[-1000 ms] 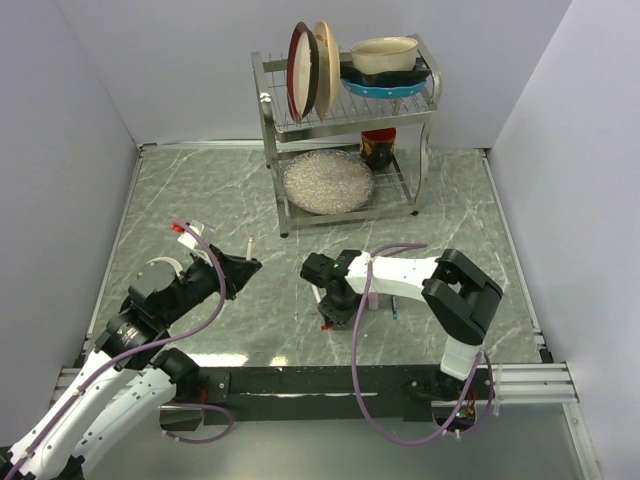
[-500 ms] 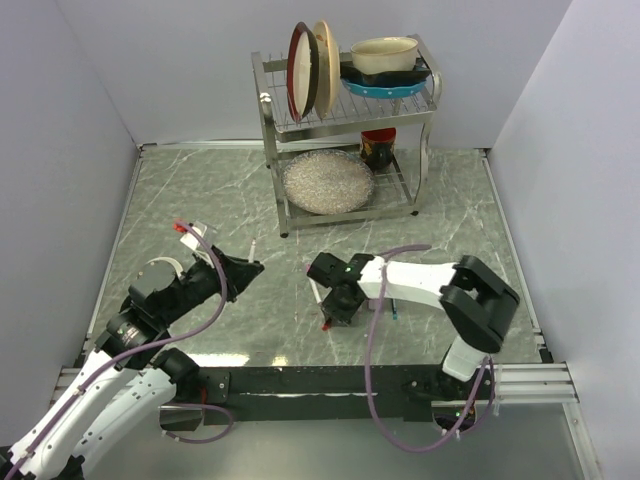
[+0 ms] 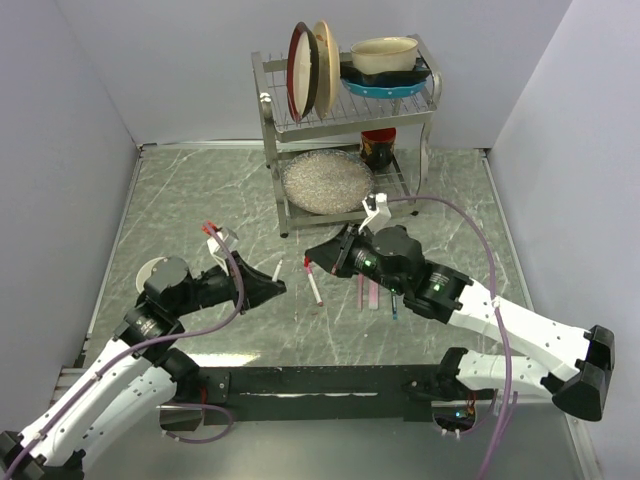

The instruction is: Insert the pens into the pen caps

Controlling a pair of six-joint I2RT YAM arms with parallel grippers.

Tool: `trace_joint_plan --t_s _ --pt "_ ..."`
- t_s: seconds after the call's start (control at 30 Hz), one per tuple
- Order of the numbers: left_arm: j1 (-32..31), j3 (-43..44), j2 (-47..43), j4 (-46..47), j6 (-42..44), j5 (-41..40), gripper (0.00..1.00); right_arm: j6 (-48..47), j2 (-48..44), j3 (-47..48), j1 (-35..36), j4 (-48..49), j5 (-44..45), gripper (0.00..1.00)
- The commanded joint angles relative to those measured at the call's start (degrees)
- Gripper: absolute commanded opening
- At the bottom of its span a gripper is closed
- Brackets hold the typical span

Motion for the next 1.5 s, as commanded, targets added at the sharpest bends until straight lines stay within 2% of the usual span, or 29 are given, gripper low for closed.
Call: trace_joint_plan --t_s 0.0,0.1,0.33,0.7,1.47 --pt "0.1 -1.6 0.2 11.0 -4.7 7.9 0.01 -13.0 -3.0 -2.9 0.1 18.5 -2.9 0.0" --pt "0.1 -1.9 0.2 12.2 -5.2 9.6 0.01 -14.8 -3.7 -3.7 0.1 25.0 -6.0 0.0" --pt "0.1 -1.5 2.1 12.4 -5.2 10.8 0.01 -14.4 -4.1 -4.9 0.1 32.8 -8.7 0.0" --pt "0.1 -1.0 1.5 10.9 -4.8 9.8 0.01 -10.6 -1.9 -4.0 0.1 31.4 -12.8 0.0" --pt "0.1 -0.5 0.2 9.6 -3.8 7.6 0.01 -7.8 -1.6 -7.3 0.0 32.9 -14.5 0.0"
